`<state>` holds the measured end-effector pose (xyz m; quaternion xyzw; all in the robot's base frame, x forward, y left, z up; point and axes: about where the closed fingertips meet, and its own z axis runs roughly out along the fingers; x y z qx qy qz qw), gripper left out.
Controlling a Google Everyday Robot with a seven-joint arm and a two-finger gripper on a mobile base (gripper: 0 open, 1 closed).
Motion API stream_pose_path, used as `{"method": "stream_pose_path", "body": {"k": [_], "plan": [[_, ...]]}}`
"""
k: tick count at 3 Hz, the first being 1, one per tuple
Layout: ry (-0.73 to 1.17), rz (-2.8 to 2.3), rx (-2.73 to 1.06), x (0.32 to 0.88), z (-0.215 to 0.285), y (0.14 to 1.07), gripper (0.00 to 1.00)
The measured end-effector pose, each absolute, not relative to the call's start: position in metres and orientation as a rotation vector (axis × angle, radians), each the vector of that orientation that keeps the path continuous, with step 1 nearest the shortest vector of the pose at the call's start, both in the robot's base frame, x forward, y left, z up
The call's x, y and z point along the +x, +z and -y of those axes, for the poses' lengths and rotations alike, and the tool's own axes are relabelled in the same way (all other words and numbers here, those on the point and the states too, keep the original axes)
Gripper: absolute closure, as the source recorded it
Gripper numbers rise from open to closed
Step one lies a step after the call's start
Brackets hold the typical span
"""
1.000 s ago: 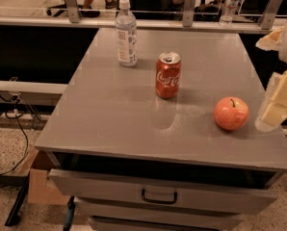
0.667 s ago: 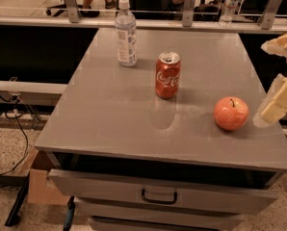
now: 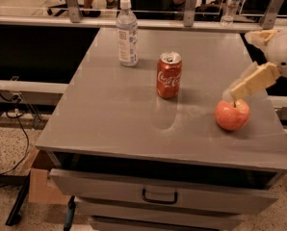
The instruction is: Pick coke can
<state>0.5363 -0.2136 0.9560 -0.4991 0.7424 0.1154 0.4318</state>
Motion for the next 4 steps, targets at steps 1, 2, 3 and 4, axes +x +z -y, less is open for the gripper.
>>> {"method": "stream_pose_path", "body": {"k": [1, 2, 3, 4], "plan": [[0.374, -1.77, -1.218, 0.566, 0.19, 0.954, 0.0], [0.445, -1.741, -1.238, 0.584, 0.176, 0.947, 0.0], [0.456, -1.737, -1.245, 0.586, 0.174, 0.947, 0.0], [0.488, -1.734, -1.21, 0.58, 0.173, 0.941, 0.0]]}}
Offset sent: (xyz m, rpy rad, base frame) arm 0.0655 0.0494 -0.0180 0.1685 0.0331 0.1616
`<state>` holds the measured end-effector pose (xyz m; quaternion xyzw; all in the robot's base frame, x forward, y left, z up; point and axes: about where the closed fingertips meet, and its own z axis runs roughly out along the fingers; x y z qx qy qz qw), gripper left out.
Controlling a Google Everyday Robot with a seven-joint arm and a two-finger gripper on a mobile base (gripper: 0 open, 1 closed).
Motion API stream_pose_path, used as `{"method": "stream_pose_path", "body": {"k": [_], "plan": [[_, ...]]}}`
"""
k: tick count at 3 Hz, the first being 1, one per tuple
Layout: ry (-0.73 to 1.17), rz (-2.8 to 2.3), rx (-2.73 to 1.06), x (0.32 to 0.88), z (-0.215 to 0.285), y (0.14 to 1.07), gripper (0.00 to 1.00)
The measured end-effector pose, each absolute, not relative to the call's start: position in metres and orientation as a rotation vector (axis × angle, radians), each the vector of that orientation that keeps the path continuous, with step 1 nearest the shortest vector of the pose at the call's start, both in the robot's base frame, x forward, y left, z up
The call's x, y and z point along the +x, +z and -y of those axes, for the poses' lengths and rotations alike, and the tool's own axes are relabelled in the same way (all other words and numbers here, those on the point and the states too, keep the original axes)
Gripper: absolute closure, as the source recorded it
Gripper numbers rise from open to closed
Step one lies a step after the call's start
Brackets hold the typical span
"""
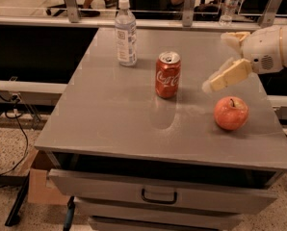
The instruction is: Pick coke can
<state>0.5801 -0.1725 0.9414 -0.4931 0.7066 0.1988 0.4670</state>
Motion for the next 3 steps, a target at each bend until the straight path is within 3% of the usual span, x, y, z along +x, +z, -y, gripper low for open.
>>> {"method": "stream_pose_path", "body": {"k": [3], "plan": [[0.653, -1.68, -1.184, 0.583, 0.103, 0.906, 0.0]]}}
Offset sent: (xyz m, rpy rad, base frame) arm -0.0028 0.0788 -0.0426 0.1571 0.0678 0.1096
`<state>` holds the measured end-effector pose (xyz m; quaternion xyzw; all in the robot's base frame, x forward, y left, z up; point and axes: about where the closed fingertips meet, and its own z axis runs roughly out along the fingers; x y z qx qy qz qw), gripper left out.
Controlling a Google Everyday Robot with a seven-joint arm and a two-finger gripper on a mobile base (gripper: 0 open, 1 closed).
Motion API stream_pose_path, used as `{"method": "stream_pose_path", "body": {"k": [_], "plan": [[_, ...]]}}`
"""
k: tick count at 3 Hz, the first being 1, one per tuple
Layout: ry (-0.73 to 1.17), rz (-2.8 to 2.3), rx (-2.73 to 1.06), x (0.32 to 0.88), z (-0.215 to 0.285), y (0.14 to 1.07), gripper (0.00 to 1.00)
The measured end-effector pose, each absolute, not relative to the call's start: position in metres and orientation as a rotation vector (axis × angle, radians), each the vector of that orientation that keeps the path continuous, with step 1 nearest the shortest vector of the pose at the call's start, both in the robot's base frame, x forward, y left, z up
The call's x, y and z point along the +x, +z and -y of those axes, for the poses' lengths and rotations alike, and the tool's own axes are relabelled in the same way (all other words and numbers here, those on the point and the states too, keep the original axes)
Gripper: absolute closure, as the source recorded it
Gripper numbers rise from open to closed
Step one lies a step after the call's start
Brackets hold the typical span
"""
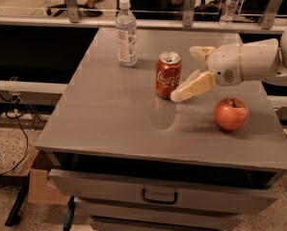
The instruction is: Pick coke can
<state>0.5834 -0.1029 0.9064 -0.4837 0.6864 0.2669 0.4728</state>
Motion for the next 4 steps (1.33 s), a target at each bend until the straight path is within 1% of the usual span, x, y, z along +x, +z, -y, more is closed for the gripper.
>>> {"method": "stream_pose_path", "body": {"k": [1, 2, 3, 4], "plan": [[0.66, -1.662, -1.167, 0.6, 0.086, 0.902, 0.0], [0.684, -1.643, -1.15, 0.61, 0.075, 0.896, 0.15], [0.711, -1.621, -1.137, 0.614, 0.069, 0.891, 0.46], [0.732, -1.566, -1.134, 0.616, 0.063, 0.904, 0.69]]}}
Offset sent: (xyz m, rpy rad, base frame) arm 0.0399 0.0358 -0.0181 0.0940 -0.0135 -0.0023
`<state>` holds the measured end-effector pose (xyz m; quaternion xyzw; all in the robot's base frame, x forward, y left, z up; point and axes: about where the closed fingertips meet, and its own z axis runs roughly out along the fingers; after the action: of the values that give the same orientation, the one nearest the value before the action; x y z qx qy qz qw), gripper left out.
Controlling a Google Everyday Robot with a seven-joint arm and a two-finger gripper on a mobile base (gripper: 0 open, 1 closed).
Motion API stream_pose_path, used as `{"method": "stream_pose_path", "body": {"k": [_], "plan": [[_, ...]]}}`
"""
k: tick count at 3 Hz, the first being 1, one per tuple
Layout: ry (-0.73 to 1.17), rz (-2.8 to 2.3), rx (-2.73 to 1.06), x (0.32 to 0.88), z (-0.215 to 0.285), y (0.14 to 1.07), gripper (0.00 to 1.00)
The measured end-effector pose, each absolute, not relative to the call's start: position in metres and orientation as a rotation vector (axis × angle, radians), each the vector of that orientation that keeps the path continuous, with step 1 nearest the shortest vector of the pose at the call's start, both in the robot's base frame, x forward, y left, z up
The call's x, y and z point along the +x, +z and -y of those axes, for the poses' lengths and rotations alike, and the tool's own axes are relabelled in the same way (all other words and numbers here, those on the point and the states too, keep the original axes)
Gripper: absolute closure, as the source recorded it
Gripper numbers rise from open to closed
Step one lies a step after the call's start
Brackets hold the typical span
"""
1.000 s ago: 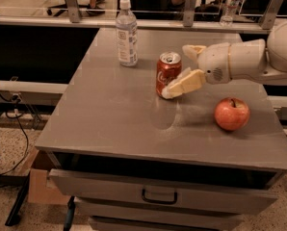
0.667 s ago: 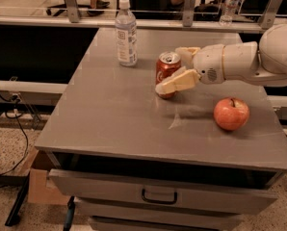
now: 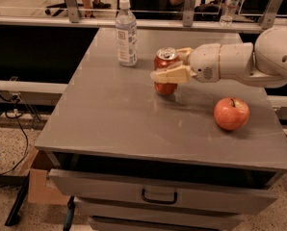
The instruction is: Pick coke can
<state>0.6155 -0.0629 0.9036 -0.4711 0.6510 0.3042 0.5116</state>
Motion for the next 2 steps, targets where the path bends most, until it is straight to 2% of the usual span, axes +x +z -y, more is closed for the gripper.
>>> {"method": "stream_pose_path", "body": {"k": [1, 2], "plan": [[0.761, -1.475, -1.136, 0.616, 0.054, 0.932, 0.92], [0.787, -1.386, -1.161, 0.613, 0.043, 0.965, 1.0]]}}
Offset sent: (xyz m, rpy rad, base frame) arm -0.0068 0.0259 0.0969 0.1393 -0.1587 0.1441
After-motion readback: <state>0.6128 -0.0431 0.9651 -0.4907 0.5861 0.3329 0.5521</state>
